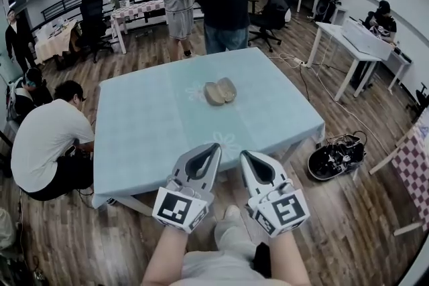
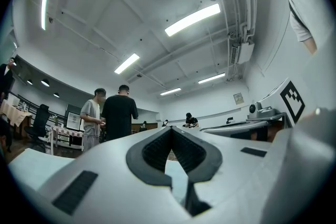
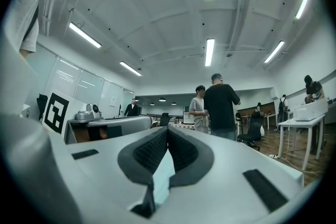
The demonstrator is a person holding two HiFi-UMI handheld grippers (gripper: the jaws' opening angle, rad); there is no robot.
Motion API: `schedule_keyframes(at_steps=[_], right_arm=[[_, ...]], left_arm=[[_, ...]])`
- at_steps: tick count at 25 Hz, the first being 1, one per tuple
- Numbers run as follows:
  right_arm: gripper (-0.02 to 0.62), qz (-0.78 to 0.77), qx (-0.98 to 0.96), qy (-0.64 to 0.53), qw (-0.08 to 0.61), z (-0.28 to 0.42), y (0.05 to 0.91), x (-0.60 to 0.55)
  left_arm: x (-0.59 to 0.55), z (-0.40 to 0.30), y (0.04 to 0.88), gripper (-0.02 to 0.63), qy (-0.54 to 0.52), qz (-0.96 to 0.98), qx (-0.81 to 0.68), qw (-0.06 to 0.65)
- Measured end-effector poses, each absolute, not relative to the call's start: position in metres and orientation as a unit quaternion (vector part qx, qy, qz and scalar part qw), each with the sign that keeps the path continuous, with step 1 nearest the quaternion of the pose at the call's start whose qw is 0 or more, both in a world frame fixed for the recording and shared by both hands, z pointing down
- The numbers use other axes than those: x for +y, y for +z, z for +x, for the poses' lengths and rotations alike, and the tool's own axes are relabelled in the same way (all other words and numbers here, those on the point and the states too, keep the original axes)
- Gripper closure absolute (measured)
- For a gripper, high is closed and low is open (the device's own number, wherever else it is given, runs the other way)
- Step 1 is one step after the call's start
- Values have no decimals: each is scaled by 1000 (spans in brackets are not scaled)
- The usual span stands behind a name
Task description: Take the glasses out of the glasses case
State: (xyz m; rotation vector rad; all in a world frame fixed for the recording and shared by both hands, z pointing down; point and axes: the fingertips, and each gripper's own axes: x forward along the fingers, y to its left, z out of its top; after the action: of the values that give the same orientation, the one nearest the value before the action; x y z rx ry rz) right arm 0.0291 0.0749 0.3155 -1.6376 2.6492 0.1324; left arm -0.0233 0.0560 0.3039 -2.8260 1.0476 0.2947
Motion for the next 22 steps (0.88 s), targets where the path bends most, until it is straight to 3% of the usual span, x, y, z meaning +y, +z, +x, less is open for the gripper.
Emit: schedule_keyframes(at_steps=[22], right_arm=[[592, -475, 879, 26, -29, 74, 333, -86]], left_arm=[[-104, 25, 318, 598, 91, -913, 397, 21]])
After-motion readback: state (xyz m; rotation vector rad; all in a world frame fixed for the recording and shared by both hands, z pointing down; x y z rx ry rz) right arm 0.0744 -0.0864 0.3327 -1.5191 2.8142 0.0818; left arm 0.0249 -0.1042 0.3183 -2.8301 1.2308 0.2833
